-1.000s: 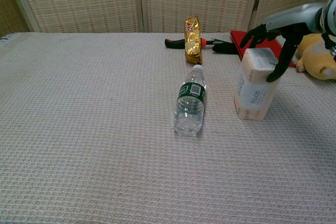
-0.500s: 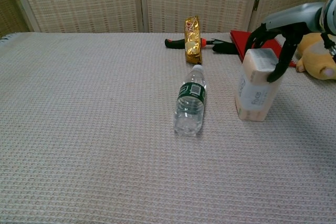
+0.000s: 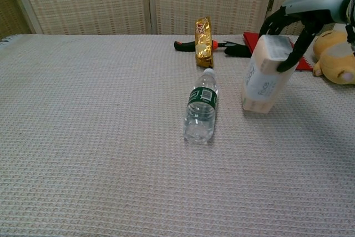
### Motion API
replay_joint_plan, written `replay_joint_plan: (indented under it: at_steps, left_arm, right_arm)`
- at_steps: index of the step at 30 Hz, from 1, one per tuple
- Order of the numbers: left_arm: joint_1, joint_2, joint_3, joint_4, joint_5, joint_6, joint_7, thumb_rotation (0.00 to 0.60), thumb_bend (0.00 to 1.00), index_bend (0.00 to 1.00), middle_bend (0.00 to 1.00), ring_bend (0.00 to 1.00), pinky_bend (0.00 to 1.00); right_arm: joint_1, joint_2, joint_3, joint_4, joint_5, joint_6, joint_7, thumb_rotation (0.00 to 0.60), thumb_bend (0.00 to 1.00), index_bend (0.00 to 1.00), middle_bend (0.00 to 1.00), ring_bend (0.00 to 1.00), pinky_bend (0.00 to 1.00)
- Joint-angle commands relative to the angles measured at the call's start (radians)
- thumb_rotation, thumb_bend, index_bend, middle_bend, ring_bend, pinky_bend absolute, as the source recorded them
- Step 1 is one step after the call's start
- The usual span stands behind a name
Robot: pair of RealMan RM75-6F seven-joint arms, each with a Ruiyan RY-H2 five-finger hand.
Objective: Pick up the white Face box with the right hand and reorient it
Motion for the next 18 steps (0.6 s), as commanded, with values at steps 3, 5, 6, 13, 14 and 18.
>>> replay_joint_plan:
  at_steps: [3, 5, 6, 13, 14, 18]
  left_arm:
    - [0.001, -0.001, 0.000, -0.001, 0.000, 0.002, 0.001, 0.600, 0.50, 0.21, 0.00, 0.00, 0.10]
    - [0.000, -0.001, 0.000, -0.002, -0.002, 0.000, 0.003, 0.600, 0.50, 0.21, 0.00, 0.00, 0.10]
    - [0.000, -0.001, 0.000, -0.002, -0.002, -0.001, 0.004, 0.600, 0.50, 0.21, 0.00, 0.00, 0.10]
    - [0.001, -0.003, 0.000, -0.003, -0.002, 0.001, 0.008, 0.600, 0.50, 0.21, 0.00, 0.00, 0.10]
    - [0.001, -0.003, 0.000, -0.002, -0.003, 0.001, 0.009, 0.600, 0.50, 0.21, 0.00, 0.00, 0.10]
    - [-0.001, -0.005, 0.000, 0.000, -0.004, -0.004, 0.011, 0.600, 0.50, 0.21, 0.00, 0.00, 0.10]
  right_arm:
    - [-0.207, -0.043, 0.111, 0.087, -0.371, 0.059, 0.562, 0.600, 0.01, 0.54, 0.48, 0.48, 0.02]
    - [-0.262, -0.083, 0.122, 0.151, -0.480, 0.096, 0.795, 0.600, 0.01, 0.55, 0.48, 0.49, 0.04]
    - [-0.283, -0.101, 0.119, 0.189, -0.532, 0.108, 0.915, 0.600, 0.01, 0.55, 0.48, 0.49, 0.04]
    - [-0.358, -0.285, 0.009, 0.620, -0.803, 0.209, 1.547, 0.600, 0.02, 0.55, 0.48, 0.49, 0.05]
    - [-0.362, -0.311, 0.000, 0.669, -0.811, 0.215, 1.573, 0.600, 0.02, 0.55, 0.48, 0.49, 0.05]
    - [-0.364, -0.399, -0.032, 0.833, -0.839, 0.225, 1.635, 0.600, 0.04, 0.55, 0.48, 0.49, 0.05]
